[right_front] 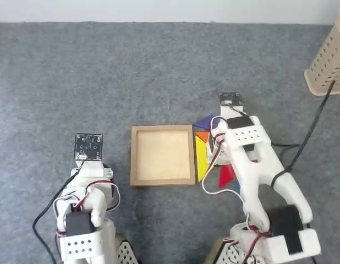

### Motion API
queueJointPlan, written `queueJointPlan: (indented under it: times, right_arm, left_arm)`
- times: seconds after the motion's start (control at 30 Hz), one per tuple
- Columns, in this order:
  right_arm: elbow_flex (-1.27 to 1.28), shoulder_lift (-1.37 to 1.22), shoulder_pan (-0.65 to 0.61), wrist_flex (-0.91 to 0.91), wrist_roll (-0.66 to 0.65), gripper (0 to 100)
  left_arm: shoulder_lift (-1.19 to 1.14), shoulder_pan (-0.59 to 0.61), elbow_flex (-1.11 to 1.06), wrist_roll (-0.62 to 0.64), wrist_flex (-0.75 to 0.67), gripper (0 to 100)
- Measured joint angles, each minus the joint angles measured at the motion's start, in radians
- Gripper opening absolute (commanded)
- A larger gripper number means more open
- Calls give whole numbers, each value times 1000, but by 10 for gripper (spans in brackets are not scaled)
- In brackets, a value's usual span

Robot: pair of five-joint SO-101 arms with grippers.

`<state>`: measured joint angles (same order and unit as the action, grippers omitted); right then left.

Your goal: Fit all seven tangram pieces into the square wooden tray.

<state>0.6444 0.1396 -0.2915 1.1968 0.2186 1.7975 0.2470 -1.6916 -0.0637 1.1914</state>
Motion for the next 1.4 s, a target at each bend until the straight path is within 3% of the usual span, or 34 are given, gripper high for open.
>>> queueJointPlan:
  times: [0.57,0.7,1.07,1.4]
  right_arm:
    - [9,-14,94,-77,37,208]
    - [6,-95,89,-80,40,266]
    - [-107,-224,95,-78,41,267]
    - [-193,-264,229,-78,-330,236]
  left_arm:
    - [0,0,0,0,0,12]
    - [0,0,0,0,0,12]
    - [0,0,0,0,0,12]
    - [0,0,0,0,0,12]
